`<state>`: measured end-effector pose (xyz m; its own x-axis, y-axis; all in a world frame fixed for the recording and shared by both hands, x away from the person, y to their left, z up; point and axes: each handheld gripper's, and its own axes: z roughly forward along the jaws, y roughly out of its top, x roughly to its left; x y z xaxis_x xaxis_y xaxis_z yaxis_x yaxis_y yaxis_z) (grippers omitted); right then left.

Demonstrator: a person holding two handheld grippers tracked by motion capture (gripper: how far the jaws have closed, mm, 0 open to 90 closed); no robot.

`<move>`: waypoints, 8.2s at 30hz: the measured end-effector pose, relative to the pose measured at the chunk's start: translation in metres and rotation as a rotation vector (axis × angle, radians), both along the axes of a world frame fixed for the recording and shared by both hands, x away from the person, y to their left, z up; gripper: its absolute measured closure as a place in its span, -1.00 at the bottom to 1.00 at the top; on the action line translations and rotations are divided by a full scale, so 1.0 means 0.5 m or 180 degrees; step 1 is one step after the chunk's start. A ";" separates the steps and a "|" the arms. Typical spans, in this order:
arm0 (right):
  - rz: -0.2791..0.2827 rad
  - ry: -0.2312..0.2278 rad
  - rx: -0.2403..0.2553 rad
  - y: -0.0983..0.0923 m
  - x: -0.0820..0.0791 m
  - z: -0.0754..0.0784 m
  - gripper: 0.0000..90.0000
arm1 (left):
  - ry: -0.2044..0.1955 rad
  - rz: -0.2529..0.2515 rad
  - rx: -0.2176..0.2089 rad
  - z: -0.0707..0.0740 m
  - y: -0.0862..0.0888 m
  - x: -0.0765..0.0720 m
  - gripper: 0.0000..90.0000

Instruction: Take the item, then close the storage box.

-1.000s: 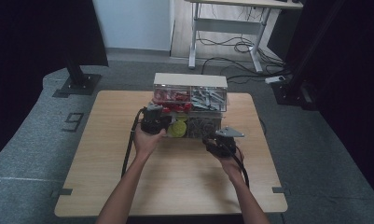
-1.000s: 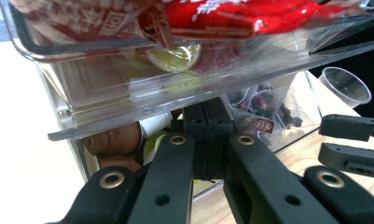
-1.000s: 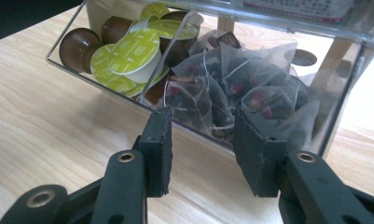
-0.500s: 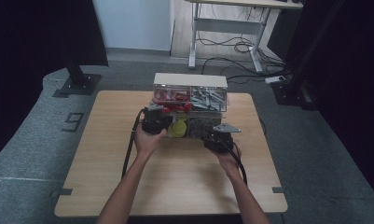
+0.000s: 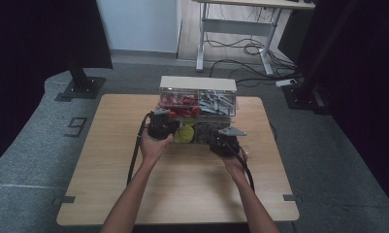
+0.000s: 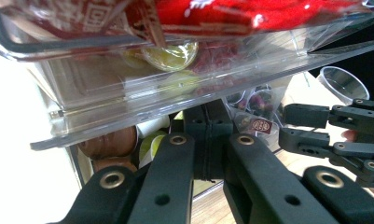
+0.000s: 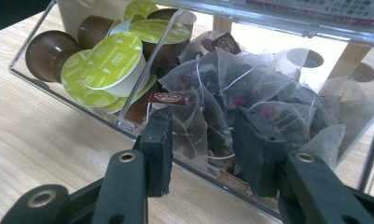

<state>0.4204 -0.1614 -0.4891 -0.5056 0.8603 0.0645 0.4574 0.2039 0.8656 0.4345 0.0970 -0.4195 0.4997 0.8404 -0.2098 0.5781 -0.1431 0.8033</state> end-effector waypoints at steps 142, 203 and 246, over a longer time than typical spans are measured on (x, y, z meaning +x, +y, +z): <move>-0.0501 -0.0354 0.0142 -0.238 -0.039 0.091 0.99 | 0.0063 0.0037 0.0031 -0.004 -0.004 0.003 1.00; -0.0362 -0.0409 0.0419 -0.262 -0.142 0.006 0.35 | 0.0081 0.0024 0.0027 -0.016 -0.005 -0.004 1.00; -0.0271 -0.0146 0.0396 -0.239 -0.187 -0.075 0.35 | 0.0197 0.0036 -0.0017 -0.073 0.011 -0.040 1.00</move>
